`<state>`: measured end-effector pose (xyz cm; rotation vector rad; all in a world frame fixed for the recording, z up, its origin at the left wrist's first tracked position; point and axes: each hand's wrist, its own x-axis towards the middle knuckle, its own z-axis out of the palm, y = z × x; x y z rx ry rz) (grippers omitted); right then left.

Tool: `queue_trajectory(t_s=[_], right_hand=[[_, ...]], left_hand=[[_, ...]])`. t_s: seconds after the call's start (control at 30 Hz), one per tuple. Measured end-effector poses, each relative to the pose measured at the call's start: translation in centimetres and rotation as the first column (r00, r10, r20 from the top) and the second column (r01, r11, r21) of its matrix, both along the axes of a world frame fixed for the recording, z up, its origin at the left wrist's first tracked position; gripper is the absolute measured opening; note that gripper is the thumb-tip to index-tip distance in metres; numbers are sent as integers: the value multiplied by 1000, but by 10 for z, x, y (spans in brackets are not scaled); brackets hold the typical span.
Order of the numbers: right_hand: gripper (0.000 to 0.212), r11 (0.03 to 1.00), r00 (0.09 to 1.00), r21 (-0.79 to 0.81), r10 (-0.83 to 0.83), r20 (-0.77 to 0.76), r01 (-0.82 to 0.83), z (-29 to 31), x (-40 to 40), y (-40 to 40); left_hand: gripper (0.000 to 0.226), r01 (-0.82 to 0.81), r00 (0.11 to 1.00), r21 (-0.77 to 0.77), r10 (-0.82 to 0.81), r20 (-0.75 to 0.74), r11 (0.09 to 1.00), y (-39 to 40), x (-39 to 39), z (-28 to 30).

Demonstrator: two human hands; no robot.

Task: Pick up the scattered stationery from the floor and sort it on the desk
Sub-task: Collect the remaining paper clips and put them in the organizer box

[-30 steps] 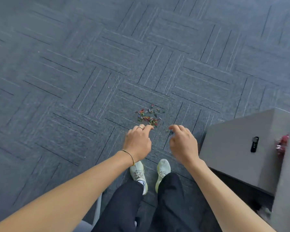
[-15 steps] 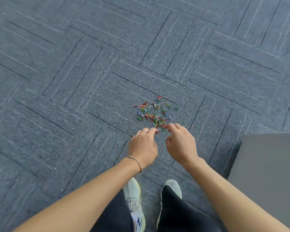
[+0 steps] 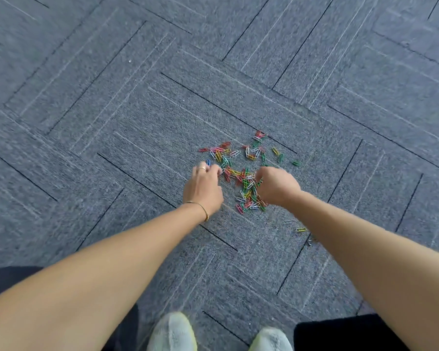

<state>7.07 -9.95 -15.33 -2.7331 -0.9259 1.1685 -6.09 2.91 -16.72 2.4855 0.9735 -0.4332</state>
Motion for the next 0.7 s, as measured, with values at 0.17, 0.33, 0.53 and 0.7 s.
queue_trajectory(t_s=[0.17,0.33,0.53,0.7], right_hand=[[25,934,945,-149,314,-93,-325,-31,34,0],[23,927,934,-114,356,-32,-357,-34,52,-6],[20,910,910,-105,409,66,-401,-31,53,-13],[26,934,925,-66,356,130,-351,-21,66,-8]], left_hand=[[101,213,977,63,-211,-36,975,-10,22,-50],[98,301,953,120,-302,-8,946,-47,28,-72],[34,282,908,185,-324,266,941,-51,41,-80],[7,117,947,-63,-92,309,991,-40,51,-76]])
